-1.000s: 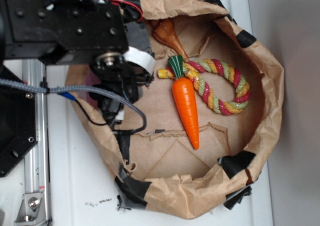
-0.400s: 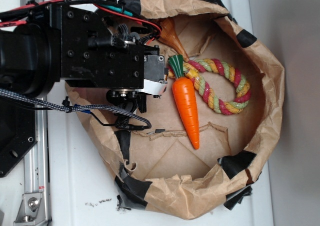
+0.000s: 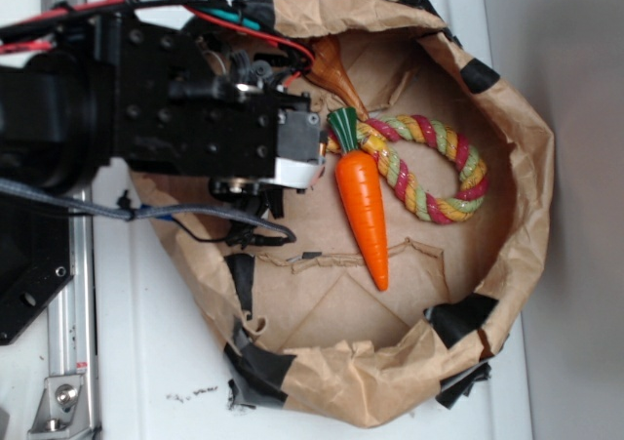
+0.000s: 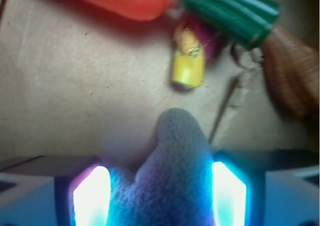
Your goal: Grab the gray animal.
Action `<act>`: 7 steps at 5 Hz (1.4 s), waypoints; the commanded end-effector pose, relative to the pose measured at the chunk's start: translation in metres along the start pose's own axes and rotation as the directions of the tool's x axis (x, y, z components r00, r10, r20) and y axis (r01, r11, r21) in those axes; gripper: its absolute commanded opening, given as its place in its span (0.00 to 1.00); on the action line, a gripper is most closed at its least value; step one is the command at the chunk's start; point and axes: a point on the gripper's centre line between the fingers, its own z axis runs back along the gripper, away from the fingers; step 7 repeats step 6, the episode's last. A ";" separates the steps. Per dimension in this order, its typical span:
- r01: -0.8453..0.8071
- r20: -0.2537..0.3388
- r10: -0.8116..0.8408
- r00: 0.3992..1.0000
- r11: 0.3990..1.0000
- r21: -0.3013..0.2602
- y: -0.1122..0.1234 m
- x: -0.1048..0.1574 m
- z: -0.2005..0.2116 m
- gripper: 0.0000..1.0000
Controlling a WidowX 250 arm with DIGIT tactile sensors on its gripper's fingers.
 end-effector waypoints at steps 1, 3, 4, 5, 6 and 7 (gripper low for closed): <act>-0.042 0.098 0.041 0.994 0.999 0.013 0.017 0.018 0.034 0.00; -0.106 0.283 0.130 0.950 0.989 -0.101 0.003 0.058 0.135 0.00; -0.111 0.296 0.163 0.941 0.977 -0.182 -0.003 0.066 0.159 0.00; -0.133 0.290 0.203 0.935 0.960 -0.245 -0.007 0.063 0.159 0.00; -0.103 0.277 0.167 0.946 0.967 -0.233 -0.008 0.057 0.157 0.00; -0.103 0.277 0.167 0.946 0.967 -0.233 -0.008 0.057 0.157 0.00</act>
